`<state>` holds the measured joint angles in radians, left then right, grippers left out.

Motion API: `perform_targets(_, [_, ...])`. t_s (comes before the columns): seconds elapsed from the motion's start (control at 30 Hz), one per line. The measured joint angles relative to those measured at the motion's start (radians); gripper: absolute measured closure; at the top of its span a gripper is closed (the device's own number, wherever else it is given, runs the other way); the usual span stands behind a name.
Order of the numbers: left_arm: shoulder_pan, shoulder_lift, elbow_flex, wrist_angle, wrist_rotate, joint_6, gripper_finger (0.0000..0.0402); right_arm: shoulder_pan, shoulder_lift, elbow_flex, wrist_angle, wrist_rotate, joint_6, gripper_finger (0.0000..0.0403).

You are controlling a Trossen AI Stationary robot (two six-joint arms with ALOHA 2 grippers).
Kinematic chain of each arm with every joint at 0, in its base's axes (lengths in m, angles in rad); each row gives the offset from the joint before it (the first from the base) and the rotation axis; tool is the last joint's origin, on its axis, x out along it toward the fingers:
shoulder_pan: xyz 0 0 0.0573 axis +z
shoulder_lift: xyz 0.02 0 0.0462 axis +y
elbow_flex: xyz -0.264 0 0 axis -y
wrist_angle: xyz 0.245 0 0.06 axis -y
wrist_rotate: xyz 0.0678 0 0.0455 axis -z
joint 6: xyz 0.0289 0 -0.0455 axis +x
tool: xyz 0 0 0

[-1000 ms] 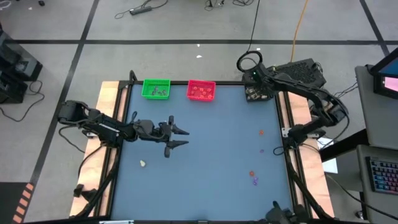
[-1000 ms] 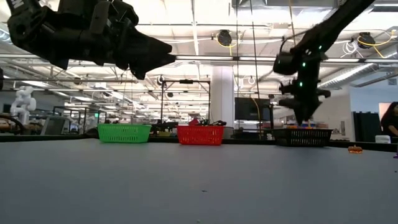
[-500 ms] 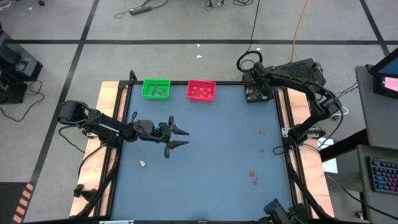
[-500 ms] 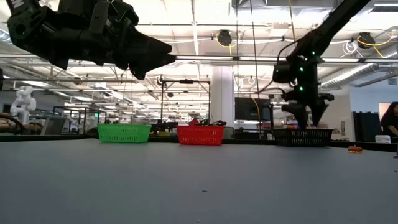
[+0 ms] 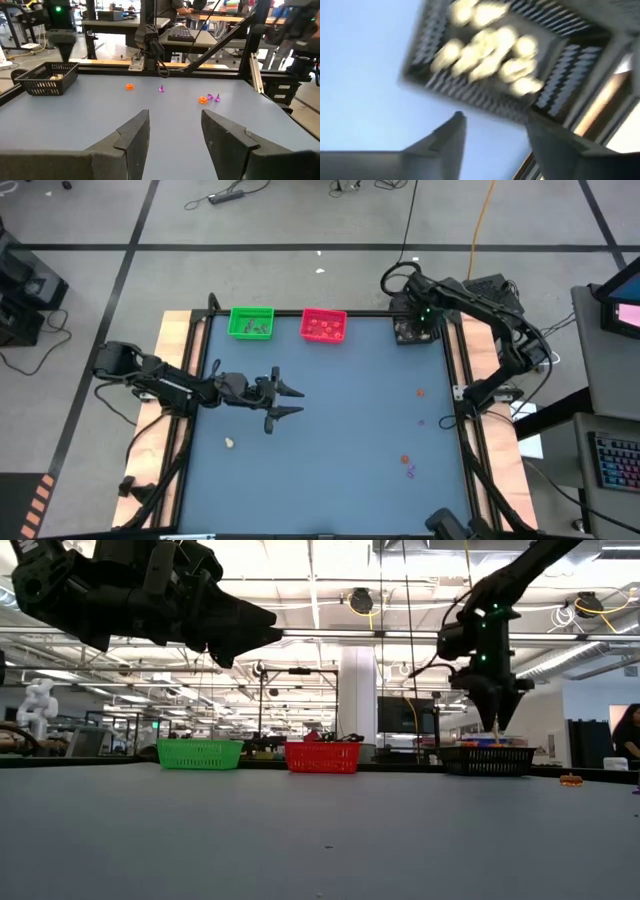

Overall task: Sort Halloween decoration
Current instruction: Put the orange pumpkin toy into the red bin

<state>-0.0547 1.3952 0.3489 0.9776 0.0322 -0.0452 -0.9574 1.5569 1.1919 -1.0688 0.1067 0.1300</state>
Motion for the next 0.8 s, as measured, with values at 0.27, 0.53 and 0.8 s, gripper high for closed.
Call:
perform_targets(0.27, [0.000,0.000,0.000,0.000,0.000,0.000,0.0217,0.203,-0.151,-0.043,-0.048,-0.004,0.002,0.0383])
perform_targets(0.53, [0.000,0.000,0.000,0.000,0.000,-0.001,0.0217,0.522,-0.364,-0.245,-0.038,-0.038,0.208,0.0387])
perform_targets(0.8, [0.000,0.000,0.000,0.000,0.000,-0.001,0.0217,0.760,-0.496,-0.484,0.027,-0.029,0.535,0.0368])
